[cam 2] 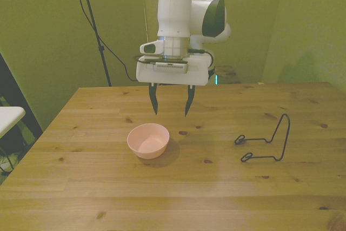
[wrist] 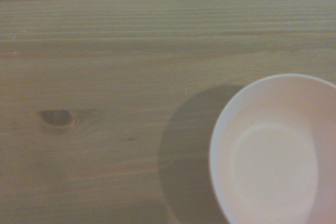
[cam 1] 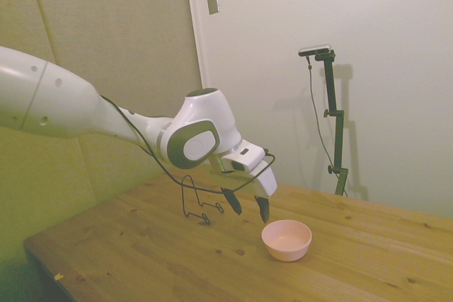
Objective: Load the bowl
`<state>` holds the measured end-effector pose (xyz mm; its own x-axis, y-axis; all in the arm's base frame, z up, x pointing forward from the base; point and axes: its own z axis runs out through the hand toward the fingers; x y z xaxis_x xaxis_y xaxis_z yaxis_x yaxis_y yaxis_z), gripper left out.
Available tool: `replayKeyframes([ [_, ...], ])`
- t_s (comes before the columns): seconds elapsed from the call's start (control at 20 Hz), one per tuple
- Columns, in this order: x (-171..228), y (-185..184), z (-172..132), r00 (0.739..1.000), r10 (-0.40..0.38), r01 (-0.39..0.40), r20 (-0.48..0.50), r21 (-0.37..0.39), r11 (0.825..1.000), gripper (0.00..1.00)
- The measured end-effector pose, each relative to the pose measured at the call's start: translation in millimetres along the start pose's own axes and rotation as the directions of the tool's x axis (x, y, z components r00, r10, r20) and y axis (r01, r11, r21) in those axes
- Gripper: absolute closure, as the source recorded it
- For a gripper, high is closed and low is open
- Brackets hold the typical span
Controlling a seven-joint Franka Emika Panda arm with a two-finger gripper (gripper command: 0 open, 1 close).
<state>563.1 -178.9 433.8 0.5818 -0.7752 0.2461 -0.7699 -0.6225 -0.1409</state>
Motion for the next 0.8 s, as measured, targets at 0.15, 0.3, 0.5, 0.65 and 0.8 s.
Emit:
replayKeyframes([
  [0.15, 8.3, -9.4, 24.2, 1.000, 0.008, -0.008, 0.013, -0.020, 1.000, 0.00],
  [0.3, 16.3, -13.3, 46.2, 1.000, 0.018, -0.017, 0.025, -0.037, 0.999, 0.00],
  [0.5, 25.1, -14.3, 73.7, 0.999, 0.028, -0.026, 0.040, -0.061, 0.998, 1.00],
  [0.65, 31.5, -12.7, 84.7, 0.998, 0.039, -0.036, 0.042, -0.070, 0.997, 1.00],
  [0.8, 33.4, -11.1, 86.3, 0.997, 0.055, -0.052, 0.047, -0.064, 0.997, 1.00],
])
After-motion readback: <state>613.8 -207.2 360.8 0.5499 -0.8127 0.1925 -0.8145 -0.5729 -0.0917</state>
